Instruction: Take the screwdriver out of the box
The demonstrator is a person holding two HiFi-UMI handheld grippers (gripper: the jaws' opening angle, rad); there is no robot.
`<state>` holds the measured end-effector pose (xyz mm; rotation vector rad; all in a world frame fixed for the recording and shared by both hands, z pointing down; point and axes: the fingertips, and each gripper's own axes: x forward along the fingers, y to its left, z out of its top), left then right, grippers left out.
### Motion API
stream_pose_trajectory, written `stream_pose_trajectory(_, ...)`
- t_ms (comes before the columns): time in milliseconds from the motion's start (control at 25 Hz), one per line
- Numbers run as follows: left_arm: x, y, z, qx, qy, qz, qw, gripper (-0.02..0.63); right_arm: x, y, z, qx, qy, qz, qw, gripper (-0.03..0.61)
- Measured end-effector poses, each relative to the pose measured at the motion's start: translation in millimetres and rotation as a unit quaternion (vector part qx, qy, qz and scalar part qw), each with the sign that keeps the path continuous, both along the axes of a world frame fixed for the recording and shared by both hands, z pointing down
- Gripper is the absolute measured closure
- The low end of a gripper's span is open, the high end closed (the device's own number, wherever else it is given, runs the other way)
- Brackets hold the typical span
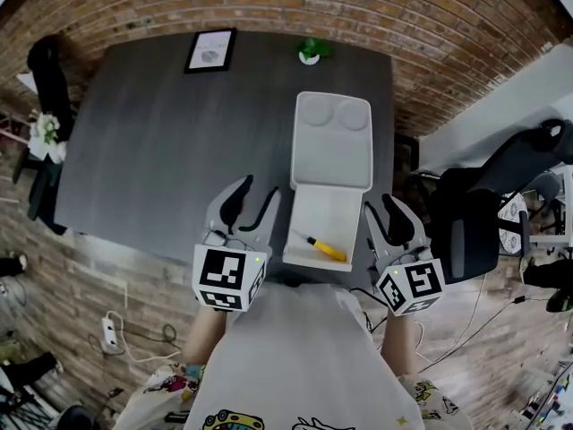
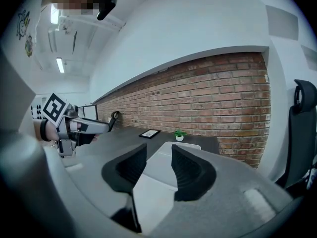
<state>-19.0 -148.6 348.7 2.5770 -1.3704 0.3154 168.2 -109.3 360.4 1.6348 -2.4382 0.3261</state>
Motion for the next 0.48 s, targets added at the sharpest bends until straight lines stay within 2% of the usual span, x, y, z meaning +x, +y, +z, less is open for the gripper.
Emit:
stream_pose_trajectory(200,-0.3,3.5,6.8,-0.011,0.001,0.009,0.9999,0.433,-9.0,2.1,7.5,-0.012,0.012,-0.010,1.000,0.425)
stream_pose_trajectory(480,6.6,14.0,24.0,-0.033,-0.003,0.023,0.9992,0.439,-19.5,10.7,35.6,-0.053,0.025,-0.035,0.998,0.425)
